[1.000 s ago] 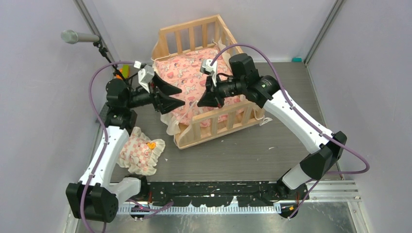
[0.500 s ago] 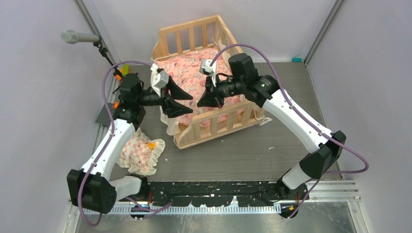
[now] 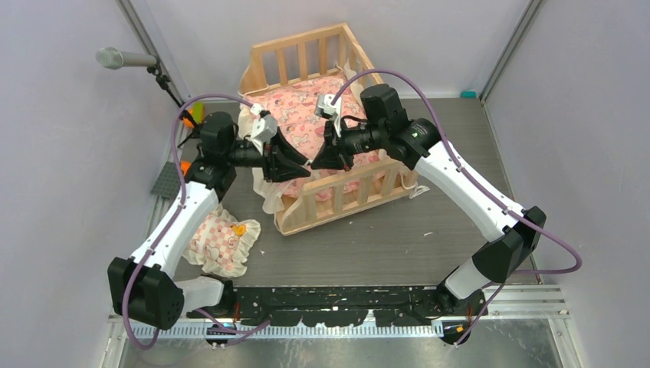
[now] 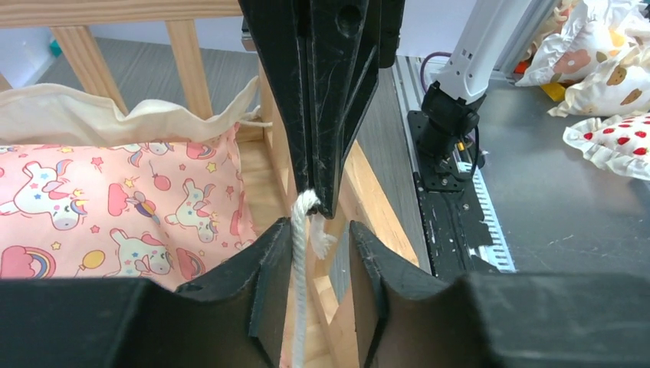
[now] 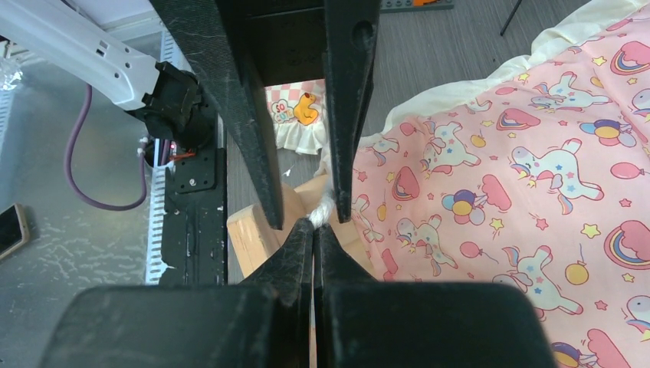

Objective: Set up the pet bed
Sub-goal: Cross the ropes on the bed frame.

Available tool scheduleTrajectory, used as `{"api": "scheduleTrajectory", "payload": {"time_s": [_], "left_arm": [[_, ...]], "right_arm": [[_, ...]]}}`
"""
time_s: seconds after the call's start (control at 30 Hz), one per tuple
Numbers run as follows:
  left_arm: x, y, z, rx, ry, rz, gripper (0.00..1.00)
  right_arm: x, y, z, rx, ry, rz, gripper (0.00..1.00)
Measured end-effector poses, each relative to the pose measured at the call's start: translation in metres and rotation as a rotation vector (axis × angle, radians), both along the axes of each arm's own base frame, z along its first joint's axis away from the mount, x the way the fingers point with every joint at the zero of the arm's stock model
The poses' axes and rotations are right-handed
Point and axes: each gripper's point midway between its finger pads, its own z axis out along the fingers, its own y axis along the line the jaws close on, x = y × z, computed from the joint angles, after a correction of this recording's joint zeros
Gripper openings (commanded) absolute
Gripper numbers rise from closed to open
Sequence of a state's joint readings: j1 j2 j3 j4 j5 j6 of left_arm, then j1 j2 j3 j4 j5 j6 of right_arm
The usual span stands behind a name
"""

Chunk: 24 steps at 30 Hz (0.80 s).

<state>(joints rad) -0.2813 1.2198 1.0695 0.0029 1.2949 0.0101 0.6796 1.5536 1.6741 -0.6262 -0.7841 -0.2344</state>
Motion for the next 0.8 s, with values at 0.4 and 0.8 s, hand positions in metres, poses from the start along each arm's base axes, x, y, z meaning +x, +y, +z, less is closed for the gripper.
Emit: {"api": "scheduleTrajectory", "payload": {"time_s": [0.4,0.8], "left_arm": [[0.011,-0.001,-0.003,0.010,-0.014,0.038,0.00],[0.029,0.002,-0.017,0.047,-0.139,0.107,0.00]], "right_arm": [[0.000,-0.004,-0.007,-0.031,-0.001,-0.004,0.19],[-0.002,-0.023,0.003,-0.069,-0.068,-0.066,0.53]]}}
